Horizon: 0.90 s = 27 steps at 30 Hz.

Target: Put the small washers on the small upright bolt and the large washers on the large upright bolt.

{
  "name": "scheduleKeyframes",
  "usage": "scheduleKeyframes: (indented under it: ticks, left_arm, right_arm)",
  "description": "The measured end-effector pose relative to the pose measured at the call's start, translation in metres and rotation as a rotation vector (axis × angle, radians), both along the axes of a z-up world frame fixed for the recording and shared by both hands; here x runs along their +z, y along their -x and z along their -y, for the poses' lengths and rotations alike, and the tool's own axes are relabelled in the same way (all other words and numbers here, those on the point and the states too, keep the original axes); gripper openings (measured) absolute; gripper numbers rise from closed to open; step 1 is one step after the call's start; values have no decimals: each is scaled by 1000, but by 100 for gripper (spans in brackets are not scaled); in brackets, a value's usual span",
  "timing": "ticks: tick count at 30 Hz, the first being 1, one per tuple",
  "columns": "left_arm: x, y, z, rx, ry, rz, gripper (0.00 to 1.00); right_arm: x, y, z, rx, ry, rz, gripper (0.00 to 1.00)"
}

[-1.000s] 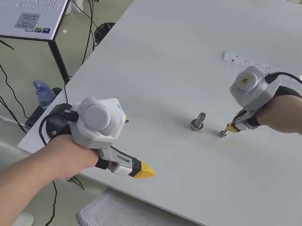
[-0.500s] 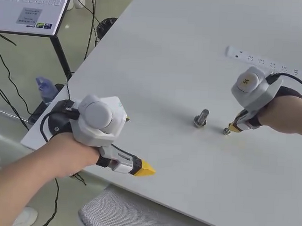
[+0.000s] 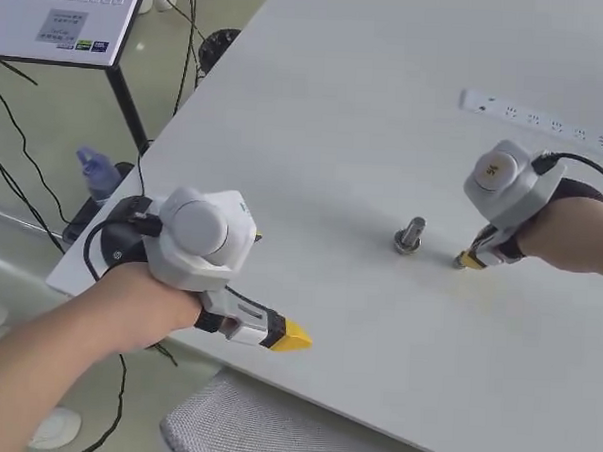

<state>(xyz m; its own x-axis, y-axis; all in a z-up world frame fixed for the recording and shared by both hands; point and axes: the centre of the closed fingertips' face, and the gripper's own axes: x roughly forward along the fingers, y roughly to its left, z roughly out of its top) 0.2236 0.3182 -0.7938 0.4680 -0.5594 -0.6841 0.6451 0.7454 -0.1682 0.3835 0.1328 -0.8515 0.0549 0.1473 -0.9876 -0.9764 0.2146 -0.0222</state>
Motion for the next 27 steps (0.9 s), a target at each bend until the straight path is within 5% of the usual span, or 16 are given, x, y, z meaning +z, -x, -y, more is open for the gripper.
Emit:
scheduleKeyframes:
  ticks: [27]
  left_arm:
    - [-5, -2, 1, -4, 7, -7, 88]
  right_arm:
    - [-5, 4, 1, 0, 10, 2, 13]
